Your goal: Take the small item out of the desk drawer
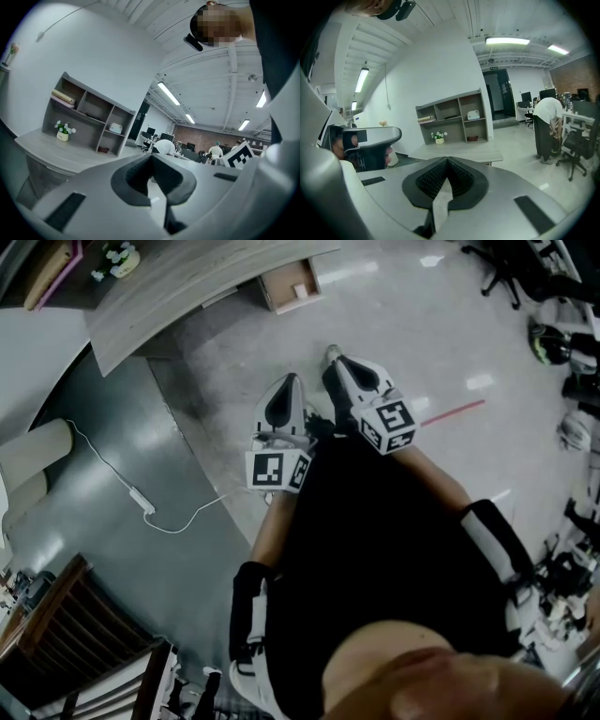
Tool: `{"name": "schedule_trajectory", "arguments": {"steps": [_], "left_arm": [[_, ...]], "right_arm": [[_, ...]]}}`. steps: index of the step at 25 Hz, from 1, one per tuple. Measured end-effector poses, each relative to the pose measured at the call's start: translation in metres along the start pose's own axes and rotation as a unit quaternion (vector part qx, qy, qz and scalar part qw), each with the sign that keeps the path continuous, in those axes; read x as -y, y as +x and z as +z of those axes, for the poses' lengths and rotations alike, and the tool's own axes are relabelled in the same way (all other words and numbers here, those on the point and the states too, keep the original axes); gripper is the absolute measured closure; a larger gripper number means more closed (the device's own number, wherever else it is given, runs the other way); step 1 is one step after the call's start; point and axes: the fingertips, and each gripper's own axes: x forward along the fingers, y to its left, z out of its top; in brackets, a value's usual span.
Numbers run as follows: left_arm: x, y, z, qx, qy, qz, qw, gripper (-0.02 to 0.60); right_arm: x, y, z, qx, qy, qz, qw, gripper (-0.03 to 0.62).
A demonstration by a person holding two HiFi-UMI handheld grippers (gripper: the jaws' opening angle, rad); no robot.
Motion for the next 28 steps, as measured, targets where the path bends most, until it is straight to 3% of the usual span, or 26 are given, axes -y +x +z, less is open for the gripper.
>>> {"name": "schedule_trajectory", "arguments": {"steps": [7,15,28], "left_arm": [[-0.021,0.041,0.012,0.011,0.003,0.014,0.9998,0.586],[-0.051,0.105,0.017,0.0,-0.013,0.033,0.9994,0.586],[-0.104,0.2,0.003,-0.022,-0.038,0.073,0.9964,0.586]], "right_arm": [[0.031,0.048,0.017,0.009,0.004,0.005,1.0,0.595],[0.079,0.108,0.033,-0.015,0.007,0.012,1.0,0.595],[0.159,0.245,-0.019,-0.098,0.027,0.007,0.995,0.594]]}}
